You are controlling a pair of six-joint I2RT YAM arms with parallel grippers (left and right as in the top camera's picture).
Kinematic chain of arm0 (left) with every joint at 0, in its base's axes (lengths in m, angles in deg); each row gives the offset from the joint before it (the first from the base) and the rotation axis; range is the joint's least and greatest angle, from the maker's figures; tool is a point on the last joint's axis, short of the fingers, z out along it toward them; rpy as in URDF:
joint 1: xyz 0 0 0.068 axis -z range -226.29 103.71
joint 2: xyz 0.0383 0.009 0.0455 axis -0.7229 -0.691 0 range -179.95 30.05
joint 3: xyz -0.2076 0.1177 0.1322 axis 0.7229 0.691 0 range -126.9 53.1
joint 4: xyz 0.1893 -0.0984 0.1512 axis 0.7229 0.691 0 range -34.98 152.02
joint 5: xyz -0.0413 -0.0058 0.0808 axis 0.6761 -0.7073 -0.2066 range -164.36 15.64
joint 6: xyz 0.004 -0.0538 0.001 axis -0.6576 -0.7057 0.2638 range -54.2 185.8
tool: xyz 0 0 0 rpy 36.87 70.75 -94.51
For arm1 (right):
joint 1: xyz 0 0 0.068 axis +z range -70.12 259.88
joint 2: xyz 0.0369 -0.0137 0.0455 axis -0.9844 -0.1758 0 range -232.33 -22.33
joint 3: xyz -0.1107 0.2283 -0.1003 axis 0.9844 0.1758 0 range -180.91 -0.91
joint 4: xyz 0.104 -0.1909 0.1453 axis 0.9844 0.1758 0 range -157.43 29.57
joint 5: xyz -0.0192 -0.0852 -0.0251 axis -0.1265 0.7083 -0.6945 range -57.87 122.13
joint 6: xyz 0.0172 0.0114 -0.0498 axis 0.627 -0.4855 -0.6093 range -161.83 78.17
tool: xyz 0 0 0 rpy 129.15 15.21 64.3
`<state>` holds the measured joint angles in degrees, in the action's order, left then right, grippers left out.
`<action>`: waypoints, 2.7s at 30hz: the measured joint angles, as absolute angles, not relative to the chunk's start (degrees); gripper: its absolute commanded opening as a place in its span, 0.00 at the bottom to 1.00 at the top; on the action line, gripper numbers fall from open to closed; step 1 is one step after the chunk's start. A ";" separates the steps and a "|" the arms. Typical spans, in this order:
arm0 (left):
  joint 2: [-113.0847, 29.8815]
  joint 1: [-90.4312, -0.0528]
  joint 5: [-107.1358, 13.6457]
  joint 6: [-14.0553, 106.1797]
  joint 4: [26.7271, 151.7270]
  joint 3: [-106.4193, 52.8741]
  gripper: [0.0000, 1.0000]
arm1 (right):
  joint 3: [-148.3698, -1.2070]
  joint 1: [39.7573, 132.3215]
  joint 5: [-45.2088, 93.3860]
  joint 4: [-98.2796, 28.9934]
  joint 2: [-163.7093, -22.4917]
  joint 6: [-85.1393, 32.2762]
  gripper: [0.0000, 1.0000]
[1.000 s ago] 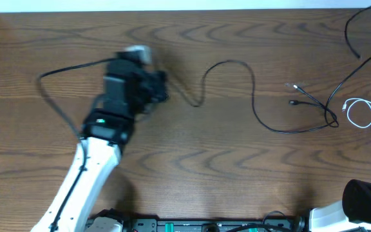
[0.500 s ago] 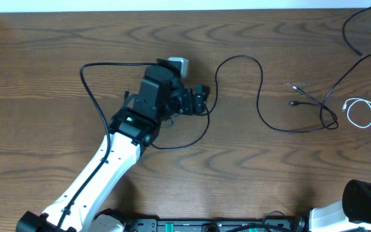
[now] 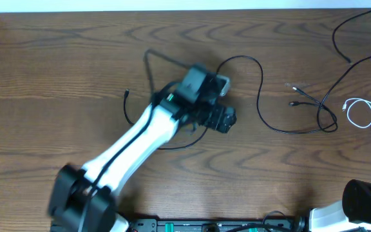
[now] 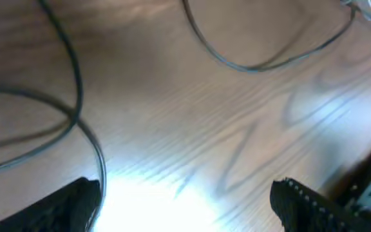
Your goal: Untangle cables
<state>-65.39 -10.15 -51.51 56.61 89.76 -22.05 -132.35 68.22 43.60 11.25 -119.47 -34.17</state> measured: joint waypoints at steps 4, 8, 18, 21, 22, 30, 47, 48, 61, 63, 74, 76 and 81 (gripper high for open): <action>-73.85 -9.34 -53.56 57.99 93.74 -36.76 0.90 | -132.35 68.22 43.46 11.70 -119.45 -34.17 0.01; -78.70 -9.04 -54.70 53.50 87.80 -40.28 0.90 | -132.35 68.22 43.46 12.54 -119.47 -34.17 0.01; -90.88 -1.95 -68.56 50.82 80.25 -40.28 0.90 | -132.35 68.22 43.46 13.80 -119.47 -33.73 0.01; -91.51 -0.01 -69.83 50.82 76.95 -40.26 0.90 | -132.35 68.22 43.46 14.22 -119.45 -33.69 0.01; -91.56 0.69 -70.28 50.82 75.27 -40.24 0.90 | -132.35 68.22 43.46 14.39 -119.47 -33.67 0.01; -93.30 4.14 -75.29 50.79 67.88 -40.26 0.90 | -132.35 68.22 43.46 15.27 -119.47 -33.29 0.01; -99.14 6.31 -85.26 50.79 62.75 -40.26 0.63 | -132.35 68.22 43.46 16.82 -119.47 -33.05 0.01; -99.23 6.31 -85.26 50.82 62.66 -40.26 0.63 | -132.35 68.22 43.46 16.93 -119.47 -33.05 0.01; -102.55 6.31 -85.65 50.82 63.75 -40.24 0.51 | -132.35 68.22 43.46 17.91 -119.47 -32.22 0.01; -102.55 6.31 -85.76 50.79 63.80 -40.24 0.38 | -132.35 68.22 43.46 18.11 -119.47 -31.98 0.01; -100.84 5.54 -87.70 50.79 73.83 -40.50 0.07 | -132.35 68.22 43.46 18.46 -119.47 -31.79 0.01; -99.88 4.45 -88.45 50.82 78.20 -40.41 0.08 | -132.35 68.22 43.46 18.48 -119.45 -31.79 0.01; -96.08 -1.82 -90.57 50.79 91.60 -39.41 0.07 | -132.35 68.22 44.03 18.48 -119.47 -31.79 0.01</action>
<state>-96.08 -1.82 -90.57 50.79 91.60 -39.41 -132.35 68.22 44.03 18.48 -119.47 -31.79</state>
